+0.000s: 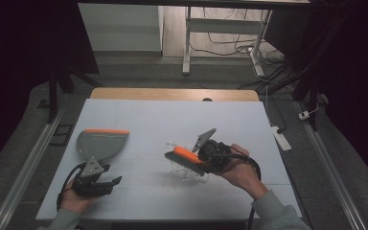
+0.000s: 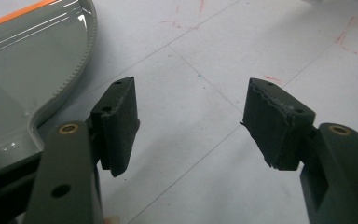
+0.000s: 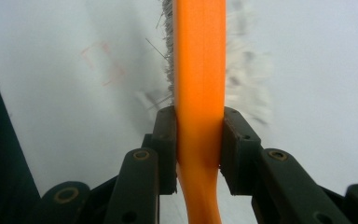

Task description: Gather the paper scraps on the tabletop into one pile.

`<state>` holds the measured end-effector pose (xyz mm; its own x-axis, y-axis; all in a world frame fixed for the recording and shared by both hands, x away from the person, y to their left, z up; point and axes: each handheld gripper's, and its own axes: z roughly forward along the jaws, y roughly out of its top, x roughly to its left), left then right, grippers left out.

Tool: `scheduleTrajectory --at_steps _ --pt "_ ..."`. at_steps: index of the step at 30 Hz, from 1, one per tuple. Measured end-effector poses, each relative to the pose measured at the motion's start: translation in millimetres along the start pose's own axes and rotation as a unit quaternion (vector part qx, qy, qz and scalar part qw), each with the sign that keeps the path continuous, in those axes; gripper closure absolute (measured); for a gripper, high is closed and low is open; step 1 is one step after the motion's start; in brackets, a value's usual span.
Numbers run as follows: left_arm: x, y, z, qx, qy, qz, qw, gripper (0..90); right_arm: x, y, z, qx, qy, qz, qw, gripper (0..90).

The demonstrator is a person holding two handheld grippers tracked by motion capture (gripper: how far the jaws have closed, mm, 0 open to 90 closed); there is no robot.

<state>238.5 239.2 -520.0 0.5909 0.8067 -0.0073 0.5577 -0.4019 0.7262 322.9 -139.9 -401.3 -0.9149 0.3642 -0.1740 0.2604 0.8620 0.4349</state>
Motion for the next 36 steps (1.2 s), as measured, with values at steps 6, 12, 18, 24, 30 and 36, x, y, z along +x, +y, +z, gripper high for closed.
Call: scheduleTrajectory --at_steps 6,12,18,24,30,36 --pt "0.4 -0.5 0.0 -0.001 0.001 -0.003 1.0000 36.1 -21.3 -19.4 -14.8 -0.004 -0.055 0.099 0.9935 69.6" --pt "0.0 -0.4 -0.2 -0.001 0.000 -0.001 1.0000 36.0 -44.2 -47.4 1.7 0.048 -0.071 0.218 0.9721 69.6" --pt "0.2 -0.4 -0.4 -0.001 0.001 -0.002 1.0000 36.1 -50.4 -57.0 26.2 0.072 -0.061 0.259 0.9612 69.7" --pt "-0.1 -0.1 -0.3 0.000 0.000 0.001 1.0000 36.1 -52.1 -44.0 38.4 0.044 -0.046 0.275 0.9594 69.7" --pt "0.6 -0.5 -0.7 -0.001 0.002 -0.002 1.0000 36.1 -49.0 -32.8 37.0 0.015 -0.046 0.267 0.9625 69.7" --pt "-0.8 0.3 0.0 0.000 0.003 0.001 1.0000 36.1 -47.7 -42.4 5.4 -0.043 -0.052 0.270 0.9605 69.7"
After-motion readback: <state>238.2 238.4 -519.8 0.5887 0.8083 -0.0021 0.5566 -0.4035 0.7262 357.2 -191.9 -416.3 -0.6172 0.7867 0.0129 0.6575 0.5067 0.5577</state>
